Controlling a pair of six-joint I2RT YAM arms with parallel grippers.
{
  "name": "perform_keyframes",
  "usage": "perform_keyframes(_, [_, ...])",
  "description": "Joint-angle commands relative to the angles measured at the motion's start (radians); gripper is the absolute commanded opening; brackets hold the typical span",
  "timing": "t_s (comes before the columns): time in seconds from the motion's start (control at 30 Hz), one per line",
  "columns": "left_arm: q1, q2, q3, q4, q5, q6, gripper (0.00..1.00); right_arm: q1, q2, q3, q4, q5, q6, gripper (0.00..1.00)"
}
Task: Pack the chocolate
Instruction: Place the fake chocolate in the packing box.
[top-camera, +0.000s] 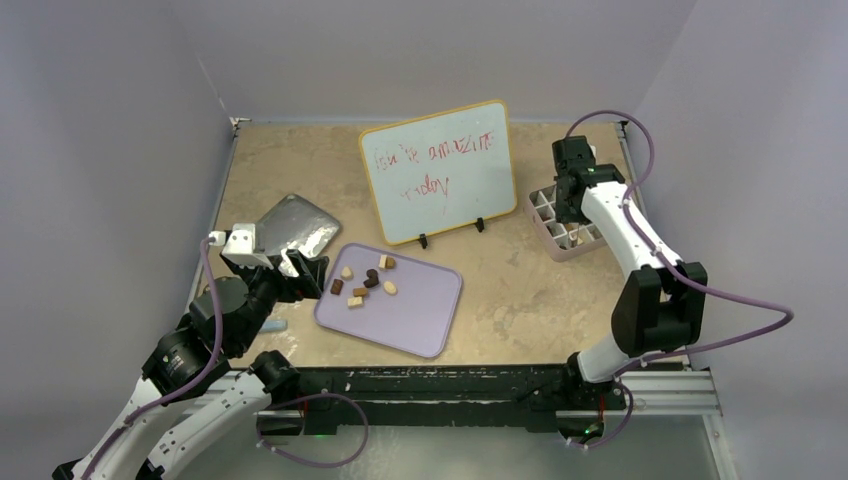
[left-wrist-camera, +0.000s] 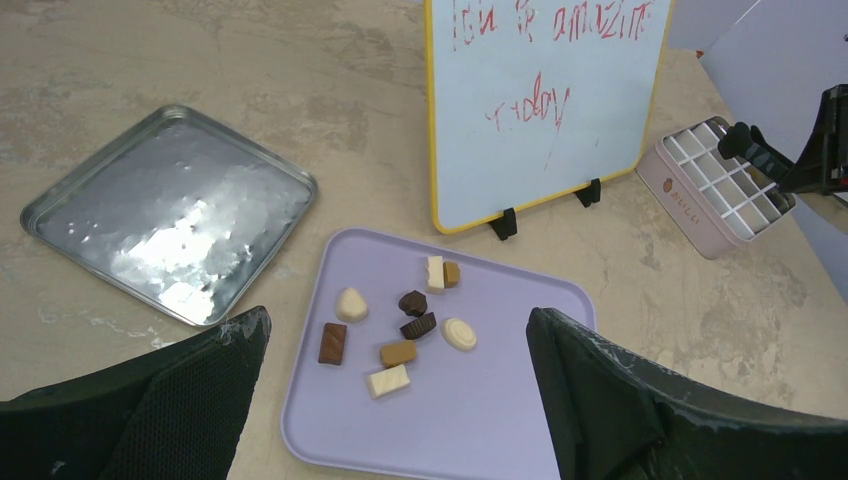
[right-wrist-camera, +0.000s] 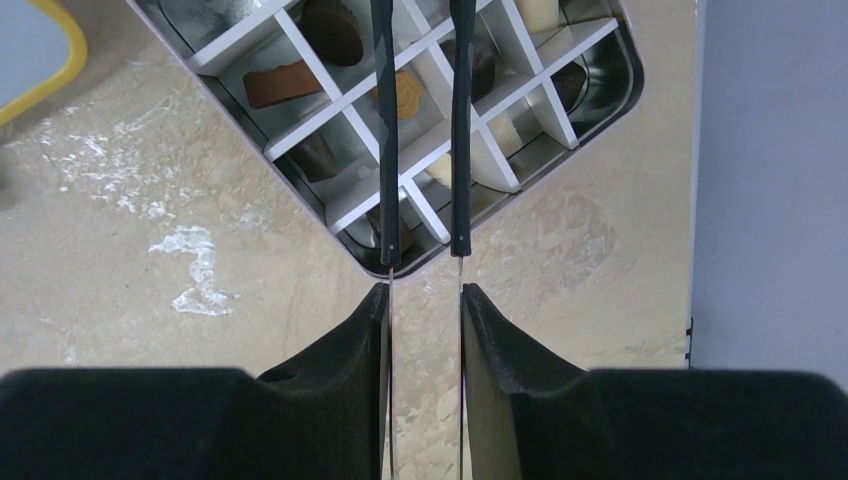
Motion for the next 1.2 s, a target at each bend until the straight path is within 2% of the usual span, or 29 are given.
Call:
perform_keyframes(0.0, [-0.001,0.001,0.001,0.032,0.002,0.019,0.99,-0.018,0.010,-0.008,0.032,0.006,0.007,0.27])
perform_keyframes(0.4, [-0.001,0.001,0.001,0.031,-0.001,0.017,0.99,-0.019,-0.018,0.002,-0.007,0.007,0.016,0.39])
perform_keyframes(0.63, [-0.001,-0.007,0.001,0.030,-0.010,0.014,0.99,-0.018,-0.067,0.014,-0.016,-0.006,0.011,0.39])
perform_keyframes(0.8, [-0.001,-0.004,0.000,0.030,-0.011,0.014,0.99,-0.018,-0.124,0.005,-0.020,-0.101,-0.001,0.37])
perform_keyframes(1.03, [-0.001,-0.003,0.000,0.030,-0.017,0.013,0.99,0.031,-0.287,-0.104,0.049,-0.396,-0.055,0.35])
perform_keyframes(1.17, [-0.001,-0.005,0.000,0.030,-0.022,0.013,0.99,0.114,-0.367,-0.159,0.079,-0.424,-0.052,0.35])
